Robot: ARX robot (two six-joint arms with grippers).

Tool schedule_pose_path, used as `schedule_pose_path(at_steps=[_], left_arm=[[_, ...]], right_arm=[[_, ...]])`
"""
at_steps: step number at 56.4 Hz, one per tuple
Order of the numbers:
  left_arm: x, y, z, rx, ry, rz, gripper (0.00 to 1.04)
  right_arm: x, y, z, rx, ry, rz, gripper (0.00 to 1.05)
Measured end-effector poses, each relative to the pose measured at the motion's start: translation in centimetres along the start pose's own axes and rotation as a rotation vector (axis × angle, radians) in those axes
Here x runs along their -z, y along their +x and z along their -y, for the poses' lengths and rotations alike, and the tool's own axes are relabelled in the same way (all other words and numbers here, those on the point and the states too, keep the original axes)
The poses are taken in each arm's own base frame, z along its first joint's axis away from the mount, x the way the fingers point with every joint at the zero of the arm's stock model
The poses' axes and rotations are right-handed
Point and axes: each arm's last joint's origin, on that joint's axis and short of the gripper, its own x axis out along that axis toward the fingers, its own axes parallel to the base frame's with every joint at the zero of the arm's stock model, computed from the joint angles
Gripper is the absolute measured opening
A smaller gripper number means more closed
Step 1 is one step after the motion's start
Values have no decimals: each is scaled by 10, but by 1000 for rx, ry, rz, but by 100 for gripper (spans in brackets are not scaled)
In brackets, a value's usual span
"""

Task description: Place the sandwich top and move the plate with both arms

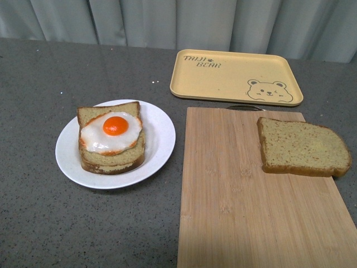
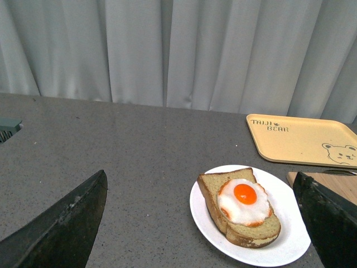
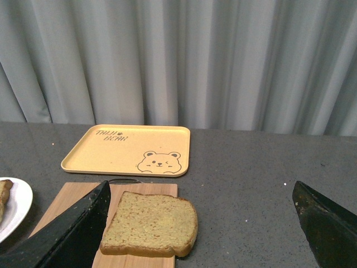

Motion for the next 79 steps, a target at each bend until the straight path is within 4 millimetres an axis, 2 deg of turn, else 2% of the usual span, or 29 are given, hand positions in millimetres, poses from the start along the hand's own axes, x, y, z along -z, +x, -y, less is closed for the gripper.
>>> schedule_pose_path(at_steps=[39, 44, 47, 52, 61, 69, 79], left_arm=[[0, 0, 0, 0, 0, 0, 98], [0, 0, 0, 0, 0, 0, 98], [0, 0, 0, -2, 0, 0, 98], [0, 0, 0, -1, 0, 0, 98], [0, 0, 0, -1, 0, -1, 98], [0, 0, 0, -1, 0, -1, 98], [0, 0, 0, 0, 0, -1, 98]], right_arm=[[0, 0, 0, 2, -1, 0, 95], [-3, 3, -1, 232, -141, -17, 95], [0, 6, 1, 349, -260, -130, 95], [7, 19, 8, 353, -336, -272, 95], [2, 59, 36, 275, -260, -344, 95], [11, 95, 60, 176, -64, -500, 95], [34, 133, 73, 23, 170, -679, 95]])
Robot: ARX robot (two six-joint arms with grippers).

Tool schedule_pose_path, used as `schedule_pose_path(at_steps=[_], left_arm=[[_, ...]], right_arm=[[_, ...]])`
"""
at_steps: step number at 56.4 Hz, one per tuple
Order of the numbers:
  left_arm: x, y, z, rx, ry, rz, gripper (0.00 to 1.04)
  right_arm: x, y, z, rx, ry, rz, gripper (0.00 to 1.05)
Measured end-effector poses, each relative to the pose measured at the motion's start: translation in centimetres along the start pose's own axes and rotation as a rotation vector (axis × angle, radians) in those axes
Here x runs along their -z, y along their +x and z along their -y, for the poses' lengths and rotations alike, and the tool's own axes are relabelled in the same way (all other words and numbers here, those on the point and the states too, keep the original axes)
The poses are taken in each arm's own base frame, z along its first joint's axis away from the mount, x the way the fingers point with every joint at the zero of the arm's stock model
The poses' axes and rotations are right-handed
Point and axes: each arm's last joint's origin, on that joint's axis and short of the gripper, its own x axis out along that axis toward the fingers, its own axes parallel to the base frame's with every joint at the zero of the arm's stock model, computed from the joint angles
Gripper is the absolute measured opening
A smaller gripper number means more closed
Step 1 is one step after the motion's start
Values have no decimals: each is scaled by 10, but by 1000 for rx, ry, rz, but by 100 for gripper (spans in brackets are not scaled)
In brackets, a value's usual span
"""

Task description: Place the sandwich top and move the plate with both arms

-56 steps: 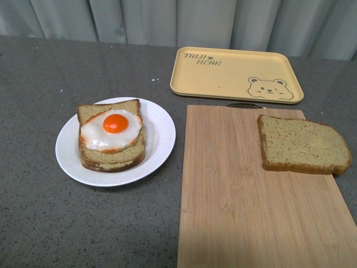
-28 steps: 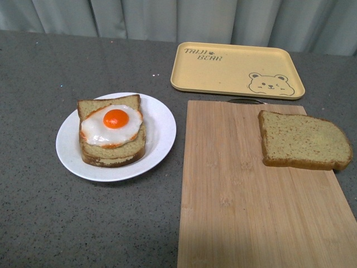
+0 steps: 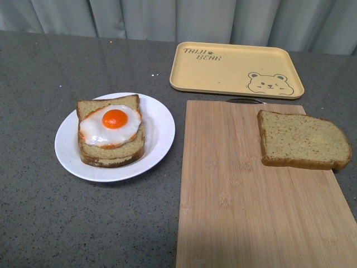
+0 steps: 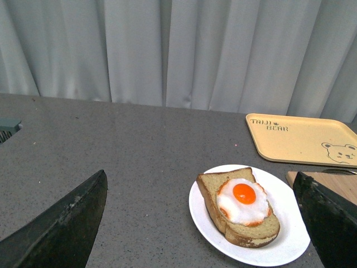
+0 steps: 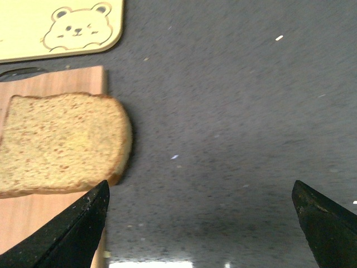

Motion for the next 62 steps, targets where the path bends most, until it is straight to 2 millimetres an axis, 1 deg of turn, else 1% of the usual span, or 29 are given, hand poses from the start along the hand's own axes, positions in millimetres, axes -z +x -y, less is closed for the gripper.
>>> schedule_pose_path(at_steps=[10, 17, 20, 26, 35, 41, 45, 46, 54, 56, 62], left_arm=[[0, 0, 0, 0, 0, 0, 98], [0, 0, 0, 0, 0, 0, 98], [0, 0, 0, 0, 0, 0, 98], [0, 0, 0, 0, 0, 0, 98], [0, 0, 0, 0, 0, -1, 98], [0, 0, 0, 0, 0, -1, 98], [0, 0, 0, 0, 0, 0, 98], [0, 0, 0, 0, 0, 0, 98], [0, 0, 0, 0, 0, -1, 98], [0, 0, 0, 0, 0, 0, 98], [0, 0, 0, 0, 0, -1, 98]], right_arm=[[-5, 36, 6, -106, 99, -117, 95], [-1, 60, 6, -157, 157, -216, 95], [3, 71, 4, -181, 185, -267, 95], [7, 86, 0, -215, 225, -321, 95], [1, 111, -11, -269, 290, -346, 95], [0, 122, -18, -276, 302, -368, 79], [1, 125, -20, -275, 307, -385, 70], [1, 127, -21, -273, 307, -390, 67], [1, 129, -22, -271, 317, -399, 46], [0, 130, -22, -271, 318, -399, 42], [-1, 129, -23, -269, 325, -403, 28]])
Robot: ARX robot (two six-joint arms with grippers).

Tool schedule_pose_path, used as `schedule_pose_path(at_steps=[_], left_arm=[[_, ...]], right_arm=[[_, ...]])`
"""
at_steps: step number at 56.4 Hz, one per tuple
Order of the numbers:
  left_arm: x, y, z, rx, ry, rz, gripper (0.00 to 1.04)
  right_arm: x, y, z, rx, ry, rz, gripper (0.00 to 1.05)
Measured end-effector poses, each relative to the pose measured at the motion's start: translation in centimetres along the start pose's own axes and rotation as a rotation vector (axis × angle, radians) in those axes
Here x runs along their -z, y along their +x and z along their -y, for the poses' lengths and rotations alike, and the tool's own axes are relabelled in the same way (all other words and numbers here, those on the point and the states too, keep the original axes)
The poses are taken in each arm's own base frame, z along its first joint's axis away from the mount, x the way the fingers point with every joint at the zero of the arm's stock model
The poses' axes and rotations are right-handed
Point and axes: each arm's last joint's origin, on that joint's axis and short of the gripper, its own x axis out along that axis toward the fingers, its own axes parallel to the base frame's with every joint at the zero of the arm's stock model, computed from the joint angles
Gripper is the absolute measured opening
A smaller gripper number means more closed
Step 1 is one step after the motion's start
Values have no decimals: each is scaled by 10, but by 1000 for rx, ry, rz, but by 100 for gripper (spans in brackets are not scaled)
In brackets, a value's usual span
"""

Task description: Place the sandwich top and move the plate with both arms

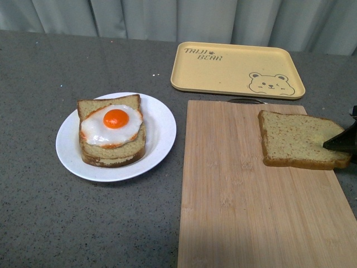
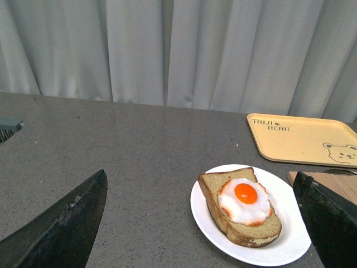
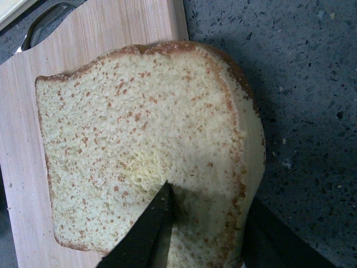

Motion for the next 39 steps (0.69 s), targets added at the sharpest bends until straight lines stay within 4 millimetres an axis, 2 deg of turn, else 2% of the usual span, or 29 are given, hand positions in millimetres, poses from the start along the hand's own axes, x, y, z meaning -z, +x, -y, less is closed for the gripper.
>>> schedule_pose_path(at_steps=[9, 14, 19, 22, 27, 39], left_arm=[[0, 0, 0, 0, 0, 0, 98], [0, 0, 0, 0, 0, 0, 98], [0, 0, 0, 0, 0, 0, 98], [0, 0, 0, 0, 0, 0, 98], [0, 0, 0, 0, 0, 0, 98], [0, 0, 0, 0, 0, 0, 98]], right_arm=[[-1, -13, -13, -33, -23, 31, 7], [-3, -24, -25, -91, -38, 66, 3], [-8, -41, -59, -249, -88, 136, 3], [-8, -44, -82, -348, -122, 151, 3], [-2, -35, -115, -462, -173, 121, 3], [11, 10, -158, -567, -211, -5, 3]])
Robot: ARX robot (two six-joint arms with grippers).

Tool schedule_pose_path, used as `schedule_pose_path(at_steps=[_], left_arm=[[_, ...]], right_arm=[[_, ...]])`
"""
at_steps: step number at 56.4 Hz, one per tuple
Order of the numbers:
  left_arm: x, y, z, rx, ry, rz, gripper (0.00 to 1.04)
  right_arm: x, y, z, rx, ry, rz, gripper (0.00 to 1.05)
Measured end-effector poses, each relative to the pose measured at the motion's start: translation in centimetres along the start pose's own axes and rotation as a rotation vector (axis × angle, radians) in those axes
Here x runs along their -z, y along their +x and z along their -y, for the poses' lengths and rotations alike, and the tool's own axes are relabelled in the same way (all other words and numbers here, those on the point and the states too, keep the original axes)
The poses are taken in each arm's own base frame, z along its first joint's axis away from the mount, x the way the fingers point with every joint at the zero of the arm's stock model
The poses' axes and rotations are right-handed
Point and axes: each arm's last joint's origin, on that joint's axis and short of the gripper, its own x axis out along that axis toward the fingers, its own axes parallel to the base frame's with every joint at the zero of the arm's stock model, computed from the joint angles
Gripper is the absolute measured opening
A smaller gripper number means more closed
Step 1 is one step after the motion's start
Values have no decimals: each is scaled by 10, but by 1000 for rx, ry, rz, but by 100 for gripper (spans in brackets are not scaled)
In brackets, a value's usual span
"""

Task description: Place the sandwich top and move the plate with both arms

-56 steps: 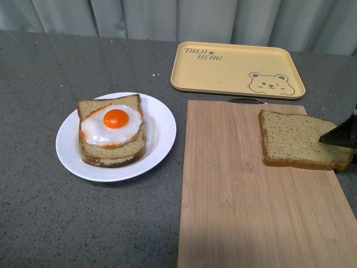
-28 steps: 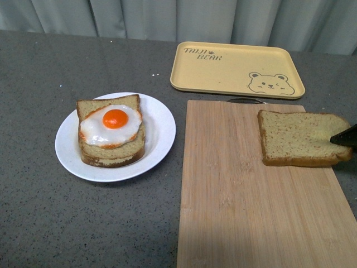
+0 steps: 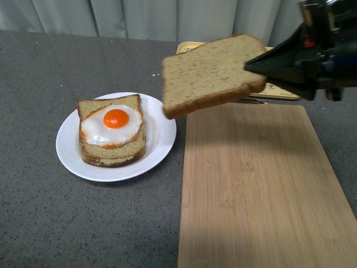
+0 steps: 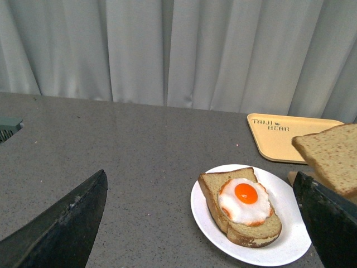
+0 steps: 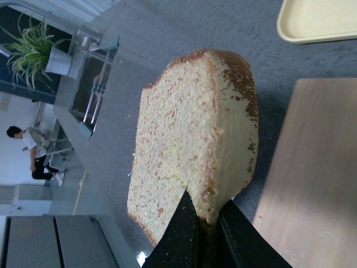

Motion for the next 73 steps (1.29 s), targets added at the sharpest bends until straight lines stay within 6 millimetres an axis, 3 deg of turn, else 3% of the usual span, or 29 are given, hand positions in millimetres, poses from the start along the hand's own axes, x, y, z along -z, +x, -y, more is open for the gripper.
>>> schedule_pose_path(at_steps=[17, 25, 32, 40, 55, 69, 73], left_arm=[[0, 0, 0, 0, 0, 0, 98], [0, 0, 0, 0, 0, 0, 98], [0, 0, 0, 0, 0, 0, 98], [0, 0, 0, 0, 0, 0, 98], [0, 0, 0, 0, 0, 0, 98], [0, 0, 0, 0, 0, 0, 98], [0, 0, 0, 0, 0, 0, 98]], right_arm=[[5, 86, -4, -99, 61, -117, 3], [10, 111, -1, -92, 94, -167, 3], [8, 120, -3, -83, 98, -179, 3], [6, 122, -4, -73, 94, -177, 5], [13, 113, 3, -25, 104, -168, 49], [2, 68, -9, 94, -24, -20, 92], [-5, 48, -11, 184, -66, 41, 96]])
